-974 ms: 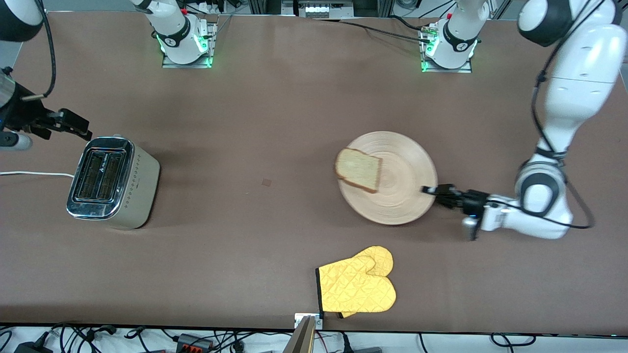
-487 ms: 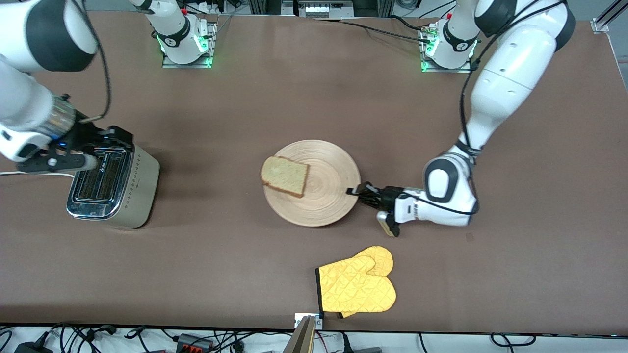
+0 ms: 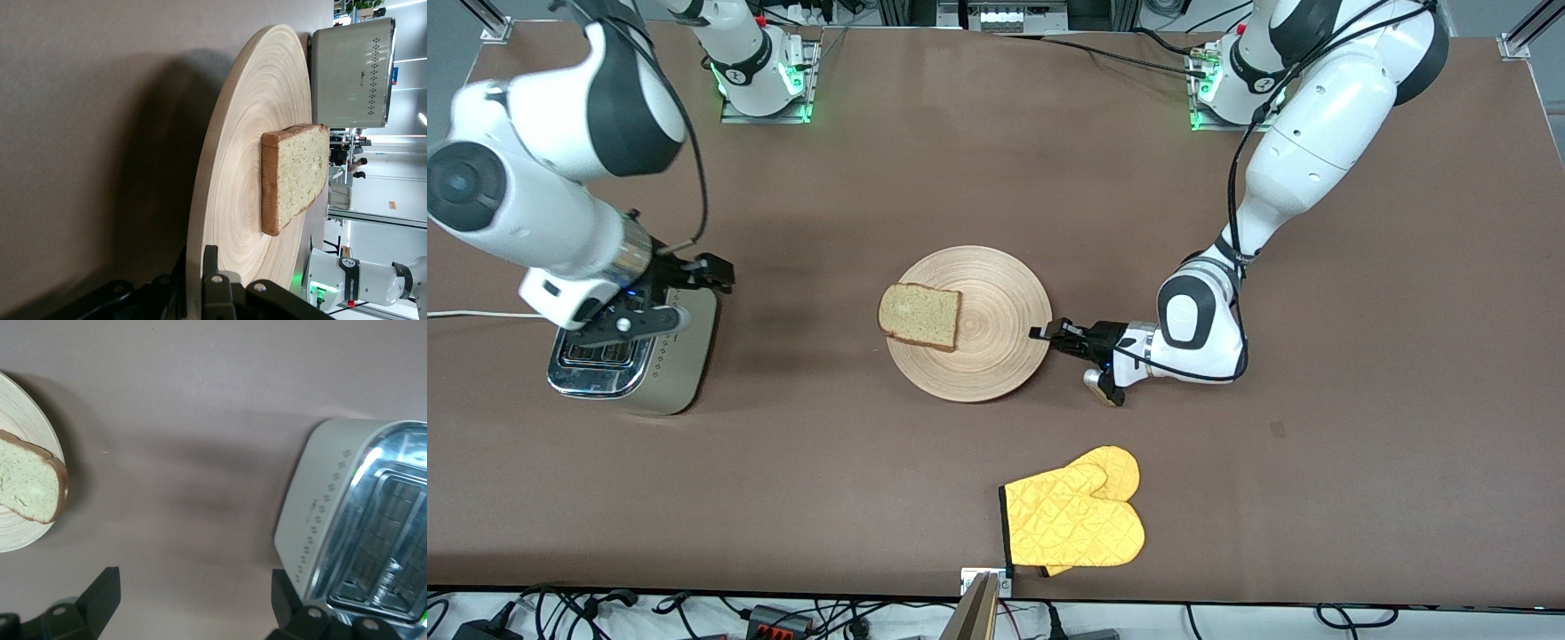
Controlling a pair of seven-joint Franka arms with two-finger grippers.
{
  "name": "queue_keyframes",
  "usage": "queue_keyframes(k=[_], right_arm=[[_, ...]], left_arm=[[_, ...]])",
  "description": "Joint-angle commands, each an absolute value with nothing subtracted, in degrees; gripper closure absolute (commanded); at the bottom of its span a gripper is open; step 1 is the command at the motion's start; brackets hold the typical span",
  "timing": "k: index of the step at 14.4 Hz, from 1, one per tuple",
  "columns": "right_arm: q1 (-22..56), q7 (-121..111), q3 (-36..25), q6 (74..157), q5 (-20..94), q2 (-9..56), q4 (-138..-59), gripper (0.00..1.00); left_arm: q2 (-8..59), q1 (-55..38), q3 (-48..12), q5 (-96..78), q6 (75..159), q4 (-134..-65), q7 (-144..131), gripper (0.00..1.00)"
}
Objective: Move plate and put bread in toaster
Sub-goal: 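Release the plate with the left gripper while the right gripper reaches the bread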
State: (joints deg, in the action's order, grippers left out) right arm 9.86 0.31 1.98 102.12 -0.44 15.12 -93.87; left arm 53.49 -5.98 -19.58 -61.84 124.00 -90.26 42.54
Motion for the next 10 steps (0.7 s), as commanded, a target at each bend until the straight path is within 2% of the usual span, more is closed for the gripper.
queue_keyframes(k=[1,2,3,4,7,10], right_arm=[[11.77,0.97,1.76,103.18,-0.26,17.39,-92.81,0.00],[12.47,1.05,1.76,104.14,-0.26,18.36,-92.99,0.00],[12.92,2.10,1.76,104.41,-0.26,19.07,-92.90,0.00],[13.27,3.24,1.84,104.50,-0.09,20.03,-92.90,0.00],[14.06,3.34,1.85,105.20,4.20,22.23,-93.16,0.00],[14.06,2.11,1.85,109.93,10.61,23.64,-96.23,0.00]], left_arm=[[52.65,-5.36,-19.69,-63.72,123.31,-92.28,43.59,0.94],[52.65,-5.01,-19.60,-63.72,122.96,-92.29,42.98,0.75],[52.47,-4.57,-19.60,-63.72,122.78,-92.37,43.50,0.19],[52.04,-4.22,-19.60,-63.63,122.70,-92.55,43.24,0.00],[49.84,-2.64,-19.16,-63.02,120.43,-92.72,42.37,0.00],[45.19,0.16,-16.36,-54.09,112.44,-91.85,40.79,0.00]])
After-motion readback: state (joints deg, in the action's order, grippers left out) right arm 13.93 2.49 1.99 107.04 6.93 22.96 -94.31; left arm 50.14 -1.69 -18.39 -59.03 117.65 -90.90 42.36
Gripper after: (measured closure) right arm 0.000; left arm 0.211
